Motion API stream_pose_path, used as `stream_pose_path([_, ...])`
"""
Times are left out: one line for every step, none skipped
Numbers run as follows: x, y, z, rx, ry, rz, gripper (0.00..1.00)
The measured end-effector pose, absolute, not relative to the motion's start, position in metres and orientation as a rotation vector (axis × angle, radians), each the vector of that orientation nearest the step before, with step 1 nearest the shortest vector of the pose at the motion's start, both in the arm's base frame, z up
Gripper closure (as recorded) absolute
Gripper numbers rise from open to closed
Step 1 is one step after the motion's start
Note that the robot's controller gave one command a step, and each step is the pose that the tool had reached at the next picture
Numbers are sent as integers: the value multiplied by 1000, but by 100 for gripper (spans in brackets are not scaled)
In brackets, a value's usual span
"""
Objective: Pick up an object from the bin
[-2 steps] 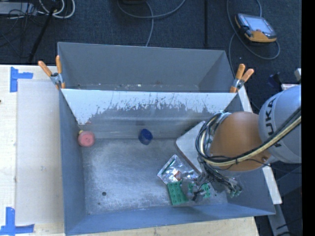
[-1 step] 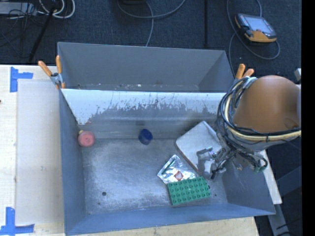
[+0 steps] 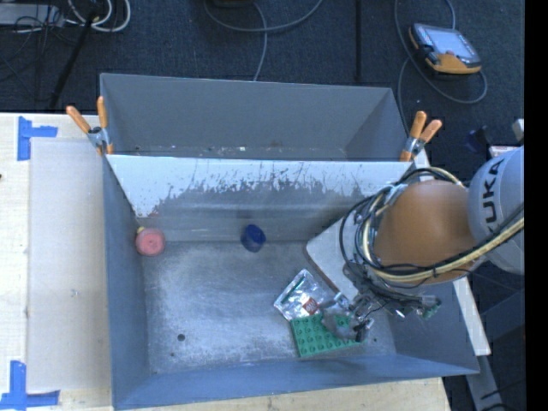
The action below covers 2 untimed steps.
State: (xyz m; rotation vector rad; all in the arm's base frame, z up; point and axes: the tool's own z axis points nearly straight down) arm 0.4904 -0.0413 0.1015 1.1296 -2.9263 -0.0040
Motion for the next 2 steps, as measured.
stream_pose_path([491,-41,102,1131,-2928,-3,0])
stream_pose_path([491,-41,102,1133,-2928,-2,100])
